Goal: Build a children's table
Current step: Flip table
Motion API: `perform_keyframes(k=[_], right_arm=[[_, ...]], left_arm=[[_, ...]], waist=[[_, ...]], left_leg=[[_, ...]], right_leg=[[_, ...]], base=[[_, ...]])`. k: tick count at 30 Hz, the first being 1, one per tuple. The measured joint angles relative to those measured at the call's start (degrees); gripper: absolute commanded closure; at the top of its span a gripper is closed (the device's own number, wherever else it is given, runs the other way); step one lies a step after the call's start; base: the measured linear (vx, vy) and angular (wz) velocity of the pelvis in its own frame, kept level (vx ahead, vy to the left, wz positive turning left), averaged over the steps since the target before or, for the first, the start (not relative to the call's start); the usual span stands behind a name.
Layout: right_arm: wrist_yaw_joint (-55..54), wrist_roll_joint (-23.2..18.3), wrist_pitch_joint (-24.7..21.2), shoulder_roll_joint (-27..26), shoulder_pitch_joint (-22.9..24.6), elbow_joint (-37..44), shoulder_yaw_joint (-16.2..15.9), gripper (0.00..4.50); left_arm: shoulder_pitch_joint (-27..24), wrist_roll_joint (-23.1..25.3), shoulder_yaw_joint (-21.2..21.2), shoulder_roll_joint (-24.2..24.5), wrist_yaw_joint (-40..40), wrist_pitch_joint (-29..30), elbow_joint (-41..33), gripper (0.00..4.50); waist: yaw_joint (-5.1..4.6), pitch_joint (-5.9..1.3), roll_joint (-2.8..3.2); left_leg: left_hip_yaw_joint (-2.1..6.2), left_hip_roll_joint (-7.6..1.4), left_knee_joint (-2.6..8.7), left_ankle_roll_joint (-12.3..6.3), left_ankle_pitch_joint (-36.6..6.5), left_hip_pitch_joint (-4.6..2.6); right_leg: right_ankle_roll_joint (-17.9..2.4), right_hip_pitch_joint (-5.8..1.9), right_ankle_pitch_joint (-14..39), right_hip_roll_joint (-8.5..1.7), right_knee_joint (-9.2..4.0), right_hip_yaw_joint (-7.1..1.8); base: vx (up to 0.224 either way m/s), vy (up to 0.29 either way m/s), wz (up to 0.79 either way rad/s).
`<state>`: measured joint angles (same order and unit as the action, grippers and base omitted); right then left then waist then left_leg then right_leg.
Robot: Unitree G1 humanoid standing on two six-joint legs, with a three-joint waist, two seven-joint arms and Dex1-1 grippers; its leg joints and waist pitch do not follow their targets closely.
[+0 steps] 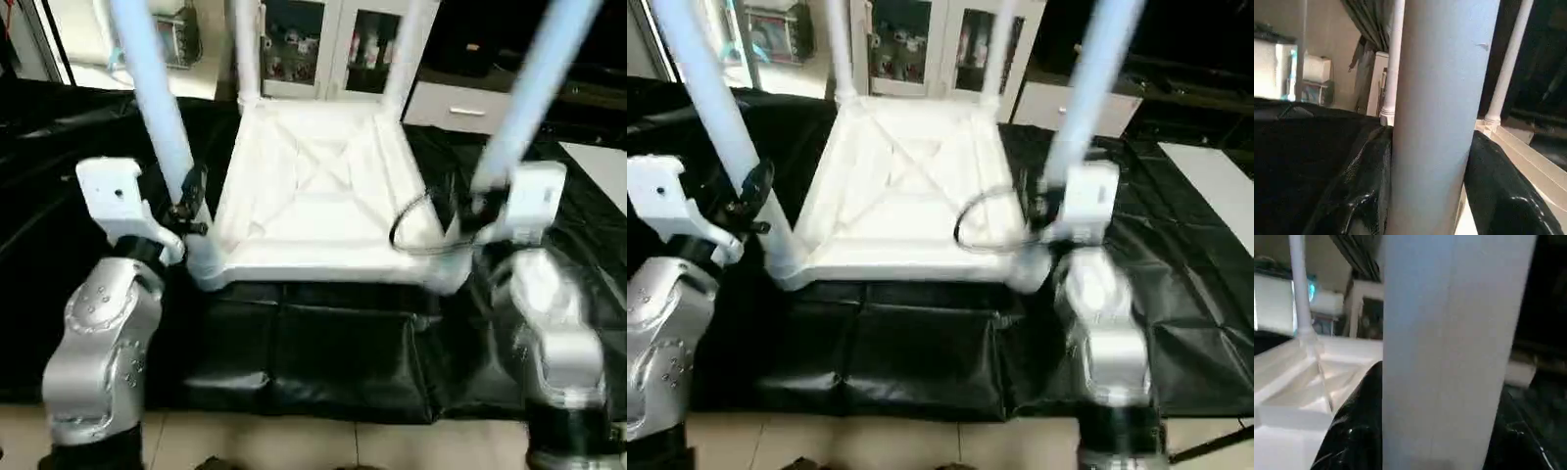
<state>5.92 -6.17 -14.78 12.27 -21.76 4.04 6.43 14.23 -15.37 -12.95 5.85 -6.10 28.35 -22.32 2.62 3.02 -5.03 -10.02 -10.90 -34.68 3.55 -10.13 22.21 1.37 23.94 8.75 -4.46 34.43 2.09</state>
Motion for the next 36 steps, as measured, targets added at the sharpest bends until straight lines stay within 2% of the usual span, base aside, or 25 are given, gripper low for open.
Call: perform_keyframes(k=[5,8,11,15,18,24,28,29,30,32,35,36], right_arm=[[1.96,0.95,1.73,2.27,-6.20,-3.45,-0.17,2.80],[4.34,1.24,2.33,4.45,-14.28,-11.21,-0.57,2.80],[5.92,2.66,4.99,6.25,-21.89,-16.20,-1.45,2.80],[7.62,4.69,8.12,6.78,-29.10,-21.40,-2.92,2.80],[9.78,4.78,9.39,5.63,-33.77,-26.46,-3.68,2.80],[14.35,4.87,11.25,4.55,-36.37,-27.34,-4.88,2.80],[16.57,4.24,11.25,3.66,-36.40,-27.14,-4.50,2.80],[16.95,4.06,11.25,3.60,-36.40,-27.14,-4.43,2.24],[17.17,3.78,11.25,3.49,-36.40,-27.15,-4.38,2.24],[18.71,-0.35,12.31,1.01,-36.69,-26.79,-2.71,2.03],[21.37,-4.22,12.53,-0.05,-37.37,-25.89,-1.32,1.67],[22.03,-6.00,12.51,-1.06,-37.37,-24.97,-0.40,1.50]], left_arm=[[1.01,-1.36,-1.35,-1.60,1.58,-0.05,0.91,2.67],[2.98,-2.48,-2.86,-3.39,3.15,0.27,2.81,2.67],[4.14,-4.20,-4.19,-5.17,4.56,0.47,4.17,2.67],[5.00,-7.28,-6.38,-7.34,6.53,0.52,5.22,2.67],[5.49,-7.46,-7.67,-8.10,7.72,0.25,5.18,2.67],[5.07,-9.45,-10.41,-9.56,9.74,0.24,4.12,2.68],[4.21,-9.71,-11.06,-9.63,10.38,0.24,2.91,2.68],[4.14,-9.71,-11.14,-9.63,10.48,0.23,2.79,2.68],[4.13,-9.71,-11.25,-9.64,10.62,0.23,2.74,2.68],[4.06,-9.75,-11.68,-9.89,11.03,0.23,2.79,2.68],[3.88,-10.83,-12.32,-10.51,11.92,0.24,3.06,2.68],[3.78,-11.39,-12.32,-10.67,11.92,0.25,3.40,2.68]], waist=[[0.03,-0.06,-0.22],[-0.25,-0.02,-0.22],[-0.15,-0.01,-0.42],[0.05,-0.04,-1.03],[-0.16,0.11,-1.58],[-0.26,-0.04,-2.56],[-0.32,-0.23,-2.84],[-0.31,-0.24,-2.85],[-0.31,-0.24,-2.85],[-0.31,-0.24,-2.78],[-0.27,-0.27,-2.83],[0.03,-0.26,-2.82]], left_leg=[[0.00,-0.04,-0.07,0.01,0.02,0.01],[-0.09,-0.01,-0.34,0.00,0.04,0.22],[-0.09,-0.07,-0.35,-0.01,0.04,0.41],[-0.09,-0.13,-0.42,-0.02,0.04,0.77],[-0.13,-0.18,-0.60,-0.05,0.03,0.91],[-0.13,-0.24,-0.65,-0.04,0.03,0.84],[-0.13,-0.24,-0.67,-0.02,0.04,0.78],[-0.13,-0.25,-0.68,-0.01,0.05,0.78],[-0.13,-0.24,-0.71,-0.01,0.05,0.78],[-0.13,-0.24,-0.71,-0.01,0.05,0.77],[-0.10,-0.27,-0.75,-0.01,0.05,0.75],[-0.10,-0.27,-0.78,-0.01,0.05,0.78]], right_leg=[[-0.03,-0.02,-0.02,0.00,0.07,0.03],[-0.07,0.26,-0.06,-0.08,0.30,-0.04],[-0.18,0.47,-0.01,-0.07,0.45,0.02],[-0.47,0.88,-0.01,-0.03,0.57,0.08],[-0.56,1.02,-0.08,-0.02,0.63,0.06],[-0.57,0.95,-0.08,0.01,0.64,0.07],[-0.52,0.91,-0.09,0.01,0.67,0.07],[-0.42,0.92,-0.05,0.01,0.67,0.07],[-0.34,0.92,-0.05,0.01,0.67,0.06],[-0.32,0.94,-0.06,0.01,0.73,0.04],[-0.34,0.92,-0.09,0.02,0.75,0.08],[-0.33,0.92,-0.10,0.01,0.75,0.07]], base=[[0.000,0.000,0.00],[0.000,0.000,0.00],[0.000,0.000,0.00],[0.000,0.000,0.00],[0.000,0.000,0.00],[0.000,0.000,0.00],[0.000,0.000,0.00],[0.000,0.000,0.00],[0.000,0.000,0.00],[0.000,0.000,0.00],[0.000,0.000,0.00],[0.000,0.000,0.00]])
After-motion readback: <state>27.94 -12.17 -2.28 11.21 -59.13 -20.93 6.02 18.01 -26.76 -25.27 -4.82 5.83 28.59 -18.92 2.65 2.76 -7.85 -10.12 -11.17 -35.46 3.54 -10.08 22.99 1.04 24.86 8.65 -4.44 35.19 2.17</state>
